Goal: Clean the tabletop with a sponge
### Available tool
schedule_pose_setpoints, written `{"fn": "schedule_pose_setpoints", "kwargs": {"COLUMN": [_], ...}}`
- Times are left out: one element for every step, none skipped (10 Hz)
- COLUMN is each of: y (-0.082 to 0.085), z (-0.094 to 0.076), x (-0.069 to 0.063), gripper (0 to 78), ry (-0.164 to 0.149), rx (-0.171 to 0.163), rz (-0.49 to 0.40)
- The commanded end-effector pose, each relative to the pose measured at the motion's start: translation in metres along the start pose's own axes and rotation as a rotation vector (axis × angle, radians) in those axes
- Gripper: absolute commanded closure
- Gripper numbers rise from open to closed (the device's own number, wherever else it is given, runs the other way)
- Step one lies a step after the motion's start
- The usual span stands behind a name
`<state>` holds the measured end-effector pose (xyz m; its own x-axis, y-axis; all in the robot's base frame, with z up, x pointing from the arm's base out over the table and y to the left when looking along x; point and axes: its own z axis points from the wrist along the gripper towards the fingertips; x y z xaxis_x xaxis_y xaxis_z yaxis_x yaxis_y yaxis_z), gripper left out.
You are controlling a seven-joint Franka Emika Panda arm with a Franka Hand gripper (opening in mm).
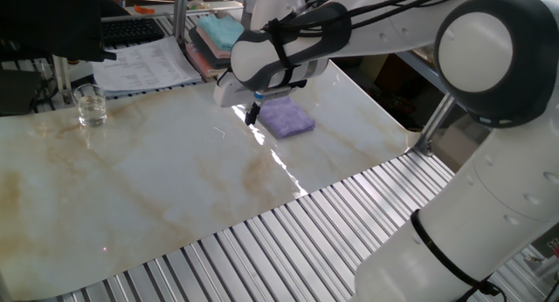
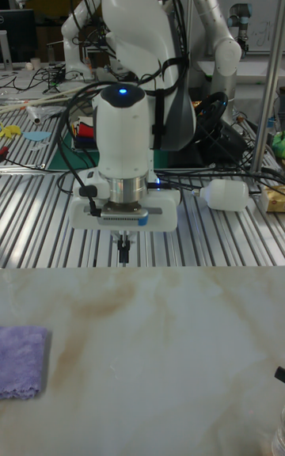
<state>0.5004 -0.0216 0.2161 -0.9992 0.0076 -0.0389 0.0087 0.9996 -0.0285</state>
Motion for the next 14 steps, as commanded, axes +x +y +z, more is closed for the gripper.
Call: {"fn": "schedule_pose_setpoints", "kwargs": {"y": [-0.001,-0.001,-0.001,-0.001,-0.001,-0.002,-0.003,-0.005,-0.008,-0.011,-0.013,-0.014,-0.014,-0.014], "z": [0.004,0.006,0.007,0.008,0.008,0.01,0.012,0.015,0.017,0.017,0.018,0.018,0.018,0.018], "x": [0.0,0.001,0.001,0.001,0.001,0.001,0.001,0.001,-0.001,-0.003,-0.004,-0.004,-0.004,-0.004], "gripper": [77.6,77.6,77.6,77.6,77.6,77.6,77.6,77.6,77.6,77.6,77.6,77.6,77.6,77.6], "ry": [-0.004,-0.005,-0.005,-0.005,-0.005,-0.005,-0.011,-0.02,-0.023,-0.022,-0.019,-0.02,-0.019,-0.017], "rx": [0.002,0.003,0.005,0.009,0.011,0.012,0.013,0.016,0.017,0.017,0.017,0.024,0.022,0.02], "rz": [0.002,0.004,0.005,0.007,0.009,0.014,0.017,0.022,0.022,0.025,0.047,0.056,0.054,0.053]}}
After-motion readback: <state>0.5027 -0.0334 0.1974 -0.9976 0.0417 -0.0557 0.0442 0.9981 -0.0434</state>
